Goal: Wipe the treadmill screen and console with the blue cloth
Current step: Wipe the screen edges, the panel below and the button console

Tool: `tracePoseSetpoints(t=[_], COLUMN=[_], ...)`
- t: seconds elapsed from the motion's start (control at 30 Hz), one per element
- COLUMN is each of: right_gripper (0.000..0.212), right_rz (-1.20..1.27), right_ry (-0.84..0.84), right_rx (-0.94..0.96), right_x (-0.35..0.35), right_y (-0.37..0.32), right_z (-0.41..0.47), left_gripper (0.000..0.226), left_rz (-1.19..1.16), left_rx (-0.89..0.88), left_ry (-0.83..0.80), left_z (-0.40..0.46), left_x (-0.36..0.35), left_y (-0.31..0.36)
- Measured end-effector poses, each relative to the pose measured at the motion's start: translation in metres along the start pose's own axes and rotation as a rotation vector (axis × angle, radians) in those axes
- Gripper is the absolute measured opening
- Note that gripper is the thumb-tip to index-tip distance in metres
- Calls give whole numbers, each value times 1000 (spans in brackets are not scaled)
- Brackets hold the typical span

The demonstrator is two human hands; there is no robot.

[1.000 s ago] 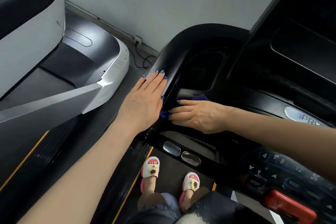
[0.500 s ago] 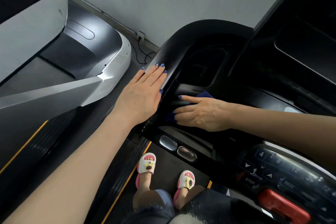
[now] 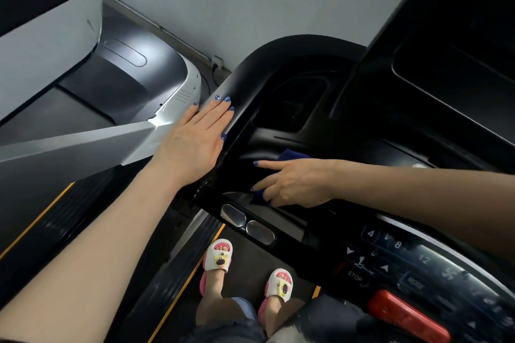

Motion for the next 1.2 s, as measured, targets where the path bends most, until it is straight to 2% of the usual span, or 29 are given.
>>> tracePoseSetpoints(t=[0.1, 0.27, 0.4, 0.47, 0.57, 0.67, 0.8, 0.87, 0.97, 1.13, 1.2], right_gripper=[40, 33, 28, 29, 34, 36, 38, 39, 42, 44, 42], right_rz=[94, 305, 317, 230, 157, 217, 325, 389, 410, 412, 473], right_ry=[244, 557, 802, 763, 633, 597, 614, 649, 606, 502, 538], right_rx=[-105, -433, -733, -857, -765, -705, -816, -856, -902, -846, -851], right_x=[0, -13, -21, -24, -28, -25, -26, -33, -34, -24, -31], right_y=[9, 9, 8, 11, 10, 17, 37, 28, 20, 46, 32], right_z=[-32, -75, -93, -100, -98, -89, -97, -116, -126, -95, -114], left_gripper=[59, 55, 55, 56, 59, 62, 61, 62, 62, 61, 59], left_rz=[8, -105, -198, -262, -361, -404, -406, -421, -447, -440, -440], left_rx=[47, 29, 33, 47, 62, 64, 59, 51, 52, 48, 29], left_ry=[23, 128, 86, 61, 21, -25, -42, -54, -51, -55, -56], left_z=[-7, -19, -17, -12, -6, -3, -4, -4, -3, -5, -5], left_x=[-2, -11, -28, -36, -47, -54, -58, -57, -59, -61, -61], left_y=[11, 60, 90, 101, 112, 119, 118, 117, 116, 113, 111])
Point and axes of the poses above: each hand's wrist, its own z-axis towards the middle knuckle, its own x-axis out of the back of the hand, y = z × x, the point moved 2 cm from there along z, towards the middle knuckle, and after that the axes turned 6 degrees about -z, right-handed, at the moved point
